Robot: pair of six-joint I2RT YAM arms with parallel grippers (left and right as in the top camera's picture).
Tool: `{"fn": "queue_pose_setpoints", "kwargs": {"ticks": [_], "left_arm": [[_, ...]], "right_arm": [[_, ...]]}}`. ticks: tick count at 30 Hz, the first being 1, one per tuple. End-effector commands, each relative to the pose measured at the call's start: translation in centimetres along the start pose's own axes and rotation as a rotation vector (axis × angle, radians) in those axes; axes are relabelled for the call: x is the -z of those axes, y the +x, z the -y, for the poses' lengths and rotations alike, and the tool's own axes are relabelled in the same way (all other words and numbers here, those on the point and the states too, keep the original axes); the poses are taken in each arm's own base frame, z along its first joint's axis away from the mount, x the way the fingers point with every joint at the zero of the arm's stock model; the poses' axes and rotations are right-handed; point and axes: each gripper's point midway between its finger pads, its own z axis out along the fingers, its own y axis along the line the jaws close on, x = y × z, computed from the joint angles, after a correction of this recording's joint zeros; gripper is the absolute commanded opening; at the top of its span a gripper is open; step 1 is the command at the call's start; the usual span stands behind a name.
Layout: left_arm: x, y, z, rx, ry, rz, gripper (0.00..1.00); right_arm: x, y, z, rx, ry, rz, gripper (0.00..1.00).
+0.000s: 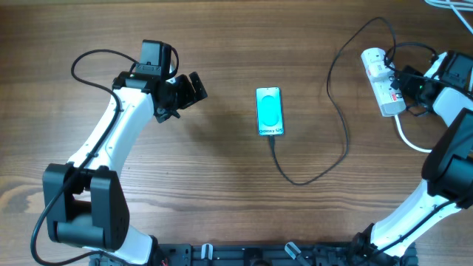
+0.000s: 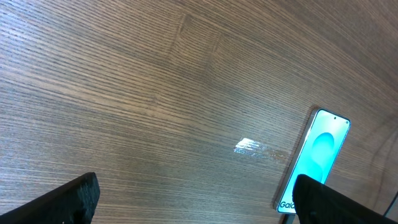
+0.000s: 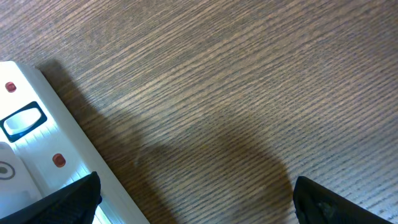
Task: Plug charger to phone and switch on socket
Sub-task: 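Press the rocker switch beside the charger with the right gripper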
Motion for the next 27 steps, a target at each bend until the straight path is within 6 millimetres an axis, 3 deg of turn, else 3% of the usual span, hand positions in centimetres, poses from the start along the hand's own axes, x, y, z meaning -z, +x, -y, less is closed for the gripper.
{"fn": "queue_pose_setpoints", "kwargs": {"ticks": [1, 9, 13, 23, 25, 27], "left_arm": [[0.5, -0.4, -0.3, 0.014, -0.009, 0.022, 1.0], [0.5, -0.4, -0.3, 0.014, -0.009, 0.022, 1.0], [0.5, -0.4, -0.3, 0.014, -0.009, 0.022, 1.0], [0.5, -0.4, -0.3, 0.014, -0.009, 0.022, 1.0], [0.5, -0.4, -0.3, 0.014, -0.008, 0.022, 1.0], [0.5, -0.4, -0.3, 0.014, -0.009, 0.022, 1.0]], "right_arm": [[-1.5, 4.0, -1.8, 0.086, -0.043, -0.111, 1.0], [-1.3, 4.1, -3.7, 0.117, -0.156, -0.115, 0.99], [-1.3, 3.9, -3.7, 0.12, -0.157, -0.103, 1.0], [-1.1, 5.5, -3.4, 0.133, -0.152, -0.169, 1.0], [-0.9, 4.9, -3.2, 0.125, -0.147, -0.157, 1.0], [0.5, 2.5, -2.5, 0.078, -0.137, -0.114, 0.99]]}}
